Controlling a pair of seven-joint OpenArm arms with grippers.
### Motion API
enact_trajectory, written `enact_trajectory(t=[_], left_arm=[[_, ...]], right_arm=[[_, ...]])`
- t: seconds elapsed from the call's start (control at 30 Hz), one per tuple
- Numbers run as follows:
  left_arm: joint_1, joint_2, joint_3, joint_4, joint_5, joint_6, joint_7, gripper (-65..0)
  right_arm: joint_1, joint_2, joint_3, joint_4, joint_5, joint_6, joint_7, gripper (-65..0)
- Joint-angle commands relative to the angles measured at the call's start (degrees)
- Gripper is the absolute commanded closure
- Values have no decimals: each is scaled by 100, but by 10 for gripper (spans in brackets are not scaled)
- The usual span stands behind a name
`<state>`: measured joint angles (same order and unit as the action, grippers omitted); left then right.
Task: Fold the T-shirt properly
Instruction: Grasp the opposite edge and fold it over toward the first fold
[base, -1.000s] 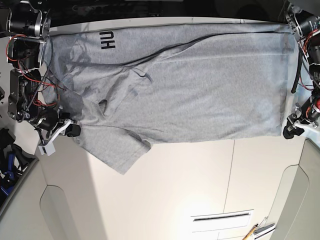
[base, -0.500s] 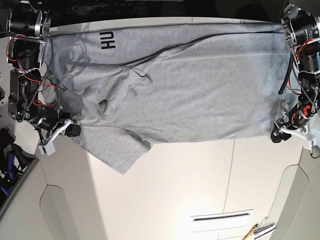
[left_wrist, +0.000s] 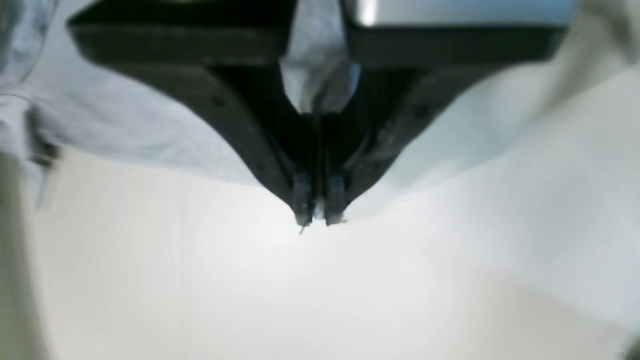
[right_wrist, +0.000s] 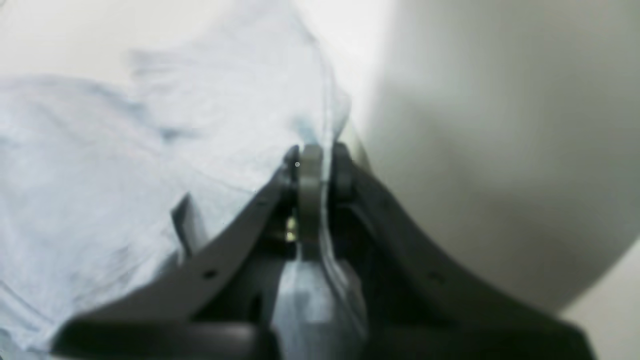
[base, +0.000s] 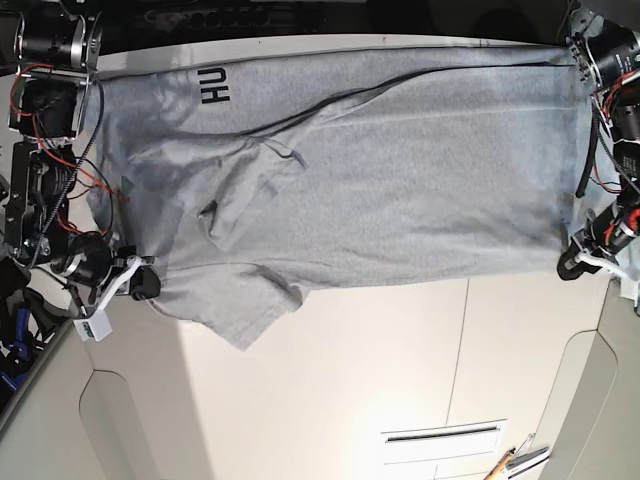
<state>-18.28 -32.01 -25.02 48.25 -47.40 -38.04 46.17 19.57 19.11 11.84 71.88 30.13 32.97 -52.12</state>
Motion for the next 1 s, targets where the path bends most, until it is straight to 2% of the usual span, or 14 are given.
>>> enact_trajectory(t=[0.0,0.17,0.4,0.53,0.63,0.8,0.93,0.97], left_arm=[[-116,-177,-140,151,-306,-173,116,0],[367,-514,-494,361,-1329,-196,1021,0],[1172,-916,-544,411,-2210,-196,1674,0],[1445,-960,-544,411,-2601,-196,2098,0],[1665,-960,-544,411,-2778,-196,2181,0],[2024,-960,-544,411,-3119,-196,2275,0],[2124,-960,-544,411,-3637,-196,2623,0],[2129,-962,-544,413,-3748,-196,2688,-65]], right_arm=[[44,72,37,313,79,22,-9,0],[-704,72,286,1449,186,-22,-402,0],[-1902,72,997,2094,212,-24,-485,0],[-2308,72,1539,2118,452,-24,-560,0],[-2465,72,1797,2118,479,-24,-564,0],[-2568,72,1882,2118,487,-22,-560,0],[-2577,70,1880,2118,505,-24,-560,0],[-2577,72,1880,2118,518,-24,-560,0]])
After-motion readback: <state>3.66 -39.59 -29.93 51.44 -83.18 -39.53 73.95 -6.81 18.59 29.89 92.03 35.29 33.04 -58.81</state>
